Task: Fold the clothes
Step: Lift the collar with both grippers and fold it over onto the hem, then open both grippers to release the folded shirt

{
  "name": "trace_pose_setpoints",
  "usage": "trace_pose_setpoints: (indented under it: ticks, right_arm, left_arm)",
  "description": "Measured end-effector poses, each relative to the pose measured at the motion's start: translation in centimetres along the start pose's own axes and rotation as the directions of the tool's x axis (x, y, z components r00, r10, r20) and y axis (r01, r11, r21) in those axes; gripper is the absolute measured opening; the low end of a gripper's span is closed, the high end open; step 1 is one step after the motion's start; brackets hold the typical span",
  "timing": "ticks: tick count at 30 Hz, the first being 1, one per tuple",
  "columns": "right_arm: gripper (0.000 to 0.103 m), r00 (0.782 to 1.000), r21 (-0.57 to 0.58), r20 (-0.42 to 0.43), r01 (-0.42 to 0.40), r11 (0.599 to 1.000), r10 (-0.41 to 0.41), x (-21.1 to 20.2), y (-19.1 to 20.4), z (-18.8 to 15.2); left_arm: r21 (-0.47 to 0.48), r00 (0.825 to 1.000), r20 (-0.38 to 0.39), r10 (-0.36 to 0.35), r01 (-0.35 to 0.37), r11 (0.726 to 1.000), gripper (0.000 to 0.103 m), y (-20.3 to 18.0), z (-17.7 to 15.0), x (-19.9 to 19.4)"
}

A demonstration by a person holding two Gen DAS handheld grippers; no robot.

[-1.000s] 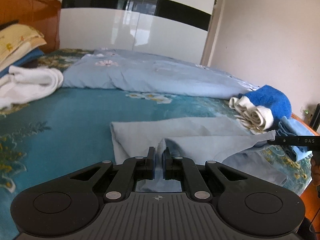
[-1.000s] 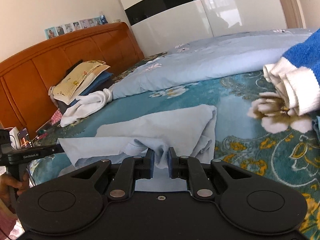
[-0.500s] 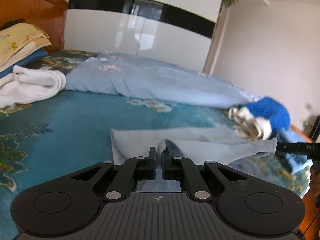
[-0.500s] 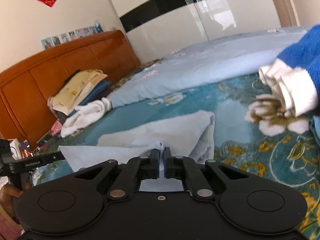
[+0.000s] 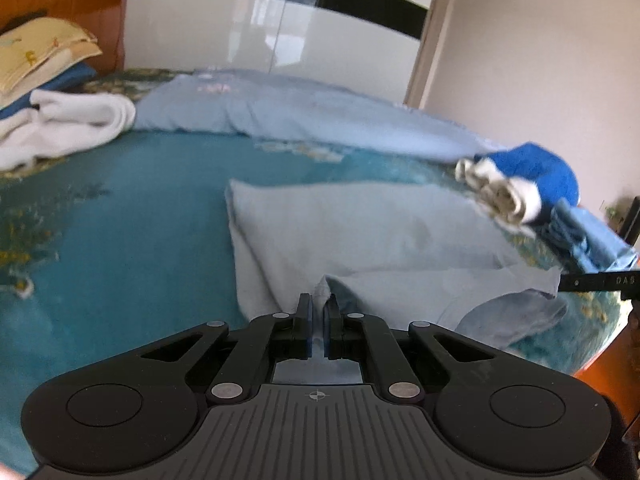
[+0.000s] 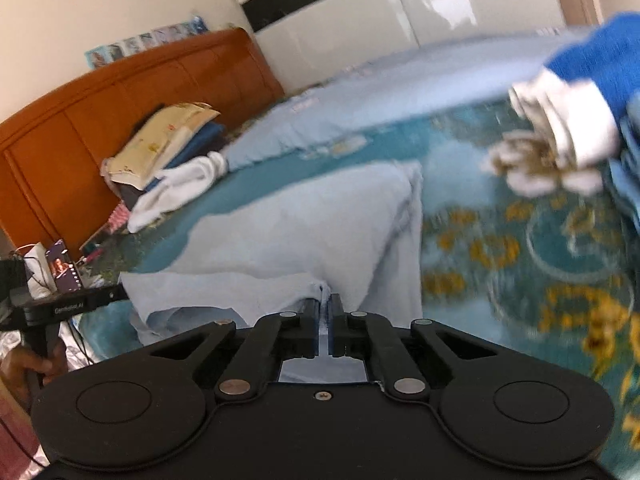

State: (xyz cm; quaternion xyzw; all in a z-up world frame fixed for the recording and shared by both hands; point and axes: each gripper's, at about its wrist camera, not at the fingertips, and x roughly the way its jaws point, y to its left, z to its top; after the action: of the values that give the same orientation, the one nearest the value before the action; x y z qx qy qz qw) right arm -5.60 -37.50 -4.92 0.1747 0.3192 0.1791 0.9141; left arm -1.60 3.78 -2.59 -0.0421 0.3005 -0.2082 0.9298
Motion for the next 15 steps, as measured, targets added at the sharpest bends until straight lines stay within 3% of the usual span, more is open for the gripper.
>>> trace_pose_setpoints:
  ticks: [5, 9, 10, 12, 14, 15]
  right_arm:
    - [0.007, 0.998, 0.007, -0.055, 0.014, 1.000, -0.013, 0.7, -0.1, -0.5]
    - [0.014, 0.997, 0.004, -0.071, 0.011, 1.000, -0.010, 0.6, 0.1, -0.4]
    - [0.014, 0.997, 0.000, -0.074, 0.009, 1.000, -0.009, 0.5, 0.2, -0.4]
    - [0.014, 0.998, -0.010, -0.070, 0.008, 1.000, -0.009, 0.1, 0.4, -0.2]
    - [0.015, 0.998, -0.020, -0.060, 0.000, 1.000, -0.001, -0.4, 0.7, 0.1]
    - [0.020, 0.999, -0.025, -0.052, -0.004, 1.000, 0.003, -0.7, 0.8, 0.3]
  left_arm:
    - [-0.012, 0.999, -0.047, 0.006, -0.007, 1.000, 0.004, 0.2, -1.3, 0.5]
    - [0.006, 0.999, -0.053, 0.010, -0.010, 1.000, 0.007, -0.1, -1.1, 0.1]
    - [0.011, 0.998, -0.054, 0.010, -0.009, 1.000, 0.011, -0.1, -1.0, 0.0]
    - [0.018, 0.999, -0.054, 0.010, -0.009, 1.000, 0.028, -0.3, -0.9, -0.4]
    - [0.020, 0.999, -0.040, 0.014, -0.013, 1.000, 0.052, -0.3, -0.7, -1.0]
    - [0.026, 0.999, -0.034, 0.020, -0.019, 0.999, 0.053, -0.3, -0.6, -1.3]
